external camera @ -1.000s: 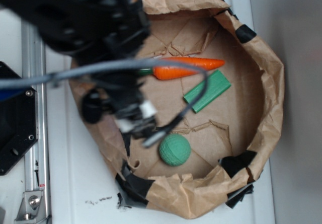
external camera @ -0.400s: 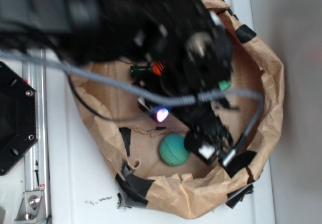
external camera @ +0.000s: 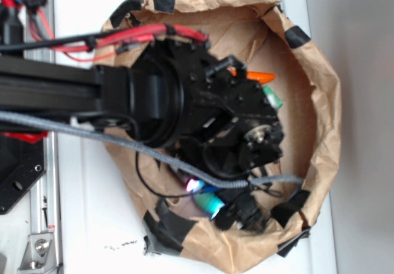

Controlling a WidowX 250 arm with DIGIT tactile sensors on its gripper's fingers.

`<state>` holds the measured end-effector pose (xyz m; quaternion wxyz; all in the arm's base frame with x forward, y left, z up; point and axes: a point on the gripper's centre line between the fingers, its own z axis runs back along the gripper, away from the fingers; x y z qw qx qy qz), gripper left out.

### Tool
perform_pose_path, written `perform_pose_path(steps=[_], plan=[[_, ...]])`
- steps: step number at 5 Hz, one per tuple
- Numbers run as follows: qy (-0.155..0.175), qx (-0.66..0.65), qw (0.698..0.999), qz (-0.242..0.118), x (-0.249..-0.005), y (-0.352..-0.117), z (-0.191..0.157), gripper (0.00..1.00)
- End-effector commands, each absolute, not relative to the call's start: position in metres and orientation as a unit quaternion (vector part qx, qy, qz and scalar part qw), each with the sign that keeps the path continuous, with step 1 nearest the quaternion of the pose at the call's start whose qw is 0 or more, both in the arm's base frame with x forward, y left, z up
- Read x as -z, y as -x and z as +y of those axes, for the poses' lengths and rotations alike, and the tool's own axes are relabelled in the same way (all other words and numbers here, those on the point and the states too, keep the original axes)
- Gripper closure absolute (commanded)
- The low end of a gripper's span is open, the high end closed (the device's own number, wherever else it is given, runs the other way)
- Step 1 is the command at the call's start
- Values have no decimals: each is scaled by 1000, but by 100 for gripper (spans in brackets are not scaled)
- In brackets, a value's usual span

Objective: Grab the green ball.

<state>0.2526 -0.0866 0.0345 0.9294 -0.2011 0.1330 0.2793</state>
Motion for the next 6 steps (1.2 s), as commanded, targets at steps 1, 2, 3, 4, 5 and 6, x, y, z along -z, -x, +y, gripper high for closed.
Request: perform_pose_path(steps=[1, 2, 3, 4, 5, 6], plan=[[220, -189, 957, -6, -107, -259, -62, 100], [206, -182, 960, -59, -149, -262, -38, 100], [136, -174, 970, -97, -181, -256, -23, 100], [42, -137, 981, -129, -213, -243, -7, 100], [-22, -145, 984, -103, -224, -240, 1, 100], [-43, -136, 986, -83, -217, -241, 2, 100]])
